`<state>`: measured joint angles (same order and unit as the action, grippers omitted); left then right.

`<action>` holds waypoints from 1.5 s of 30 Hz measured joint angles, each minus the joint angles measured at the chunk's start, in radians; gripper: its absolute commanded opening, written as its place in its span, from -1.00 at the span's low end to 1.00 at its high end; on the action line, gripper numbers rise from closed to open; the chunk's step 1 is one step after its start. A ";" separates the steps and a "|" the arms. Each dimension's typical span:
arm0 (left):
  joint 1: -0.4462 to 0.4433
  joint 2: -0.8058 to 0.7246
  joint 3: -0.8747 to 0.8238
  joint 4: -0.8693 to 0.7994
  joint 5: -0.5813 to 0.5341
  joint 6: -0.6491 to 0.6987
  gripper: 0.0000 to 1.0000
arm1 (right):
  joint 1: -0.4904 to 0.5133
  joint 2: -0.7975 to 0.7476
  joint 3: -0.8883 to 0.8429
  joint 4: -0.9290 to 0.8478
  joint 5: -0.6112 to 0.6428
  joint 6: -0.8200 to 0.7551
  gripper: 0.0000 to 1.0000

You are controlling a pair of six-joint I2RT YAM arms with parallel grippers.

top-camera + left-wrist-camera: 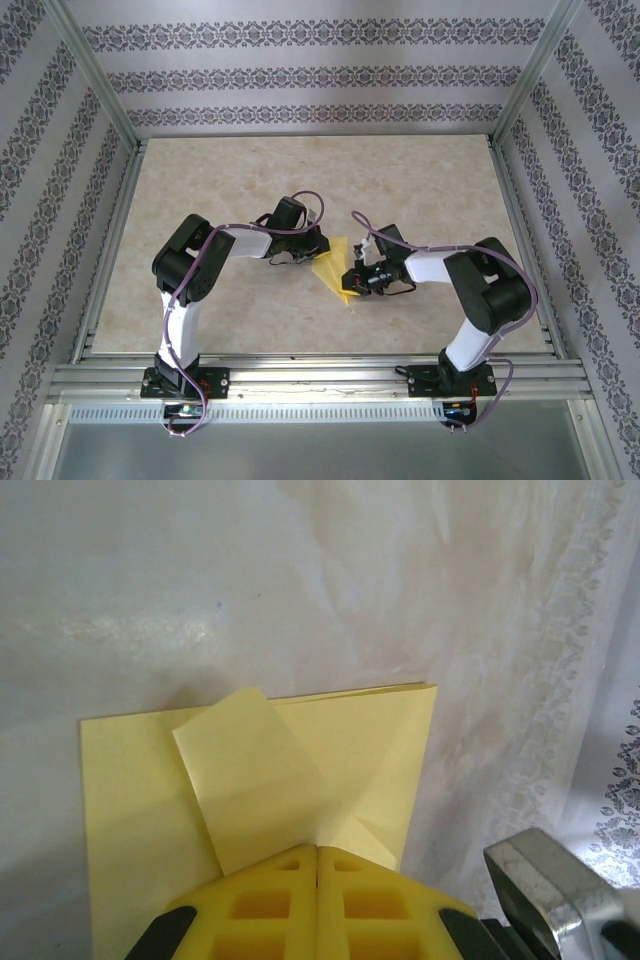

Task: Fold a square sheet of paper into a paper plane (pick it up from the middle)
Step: Fourth fold the wing at the center of the table, then turn over the paper at the center of the table.

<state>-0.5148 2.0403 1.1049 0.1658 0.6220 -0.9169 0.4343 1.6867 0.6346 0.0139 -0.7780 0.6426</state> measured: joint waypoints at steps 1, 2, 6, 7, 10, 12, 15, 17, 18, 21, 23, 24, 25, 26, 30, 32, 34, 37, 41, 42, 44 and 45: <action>0.000 0.000 0.000 0.000 0.000 0.000 -0.90 | 0.000 -0.007 -0.010 0.001 -0.001 -0.003 -0.88; 0.000 0.000 0.000 0.000 0.000 0.000 -0.90 | 0.000 -0.014 -0.021 0.005 -0.004 -0.011 -0.88; 0.001 0.000 0.000 0.000 0.002 0.000 -0.90 | 0.000 -0.030 -0.050 0.029 -0.009 -0.023 -0.88; 0.001 0.000 0.000 0.000 0.003 0.000 -0.90 | 0.000 -0.036 -0.057 0.032 -0.009 -0.024 -0.88; 0.002 0.000 0.000 0.000 0.003 -0.001 -0.90 | 0.000 -0.064 -0.085 0.027 -0.010 -0.026 -0.86; 0.003 0.000 0.000 0.000 0.003 -0.003 -0.90 | 0.000 -0.089 -0.101 0.007 -0.012 -0.025 -0.86; 0.005 0.000 0.000 0.000 0.003 -0.006 -0.90 | 0.000 -0.129 -0.114 -0.054 -0.008 -0.024 -0.81; 0.005 0.000 0.000 0.000 0.002 -0.010 -0.90 | 0.000 -0.158 -0.118 -0.082 -0.004 -0.019 -0.75; 0.005 -0.001 -0.002 0.000 0.001 -0.014 -0.90 | 0.001 -0.174 -0.118 -0.089 0.000 -0.012 -0.65; 0.006 -0.020 -0.031 0.015 -0.018 -0.044 -0.90 | 0.003 -0.226 -0.119 -0.092 0.029 0.038 -0.57; 0.006 -0.039 -0.061 0.030 -0.032 -0.072 -0.90 | 0.003 -0.251 -0.119 -0.084 0.045 0.081 -0.47; 0.006 -0.048 -0.076 0.039 -0.039 -0.087 -0.91 | 0.003 -0.258 -0.117 -0.083 0.056 0.101 -0.44; 0.006 -0.056 -0.088 0.047 -0.046 -0.100 -0.91 | 0.003 -0.259 -0.117 -0.081 0.061 0.119 -0.43; 0.006 -0.061 -0.099 0.055 -0.051 -0.113 -0.91 | 0.003 -0.258 -0.117 -0.079 0.066 0.139 -0.43; 0.006 -0.067 -0.115 0.077 -0.058 -0.151 -0.91 | 0.023 -0.243 -0.116 -0.063 0.080 0.200 -0.40; 0.006 -0.068 -0.119 0.084 -0.060 -0.163 -0.92 | 0.032 -0.221 -0.112 -0.059 0.081 0.217 -0.39; 0.006 -0.069 -0.120 0.086 -0.063 -0.169 -0.92 | 0.040 -0.199 -0.112 -0.054 0.083 0.230 -0.41; 0.006 -0.069 -0.120 0.086 -0.063 -0.172 -0.92 | 0.047 -0.195 -0.121 -0.043 0.107 0.251 -0.39; 0.006 -0.069 -0.120 0.086 -0.065 -0.173 -0.92 | 0.052 -0.207 -0.139 -0.006 0.117 0.281 -0.43; 0.006 -0.069 -0.120 0.086 -0.066 -0.173 -0.92 | 0.052 -0.207 -0.140 -0.002 0.119 0.290 -0.44; 0.006 -0.069 -0.120 0.086 -0.066 -0.173 -0.92 | 0.053 -0.207 -0.142 0.005 0.122 0.303 -0.44; 0.006 -0.069 -0.120 0.086 -0.066 -0.173 -0.93 | 0.053 -0.207 -0.142 0.005 0.127 0.304 -0.43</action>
<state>-0.5087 1.9709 0.9848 0.2520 0.5564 -1.0901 0.4870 1.4796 0.4931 0.0189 -0.6510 0.9463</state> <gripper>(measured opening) 0.063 0.280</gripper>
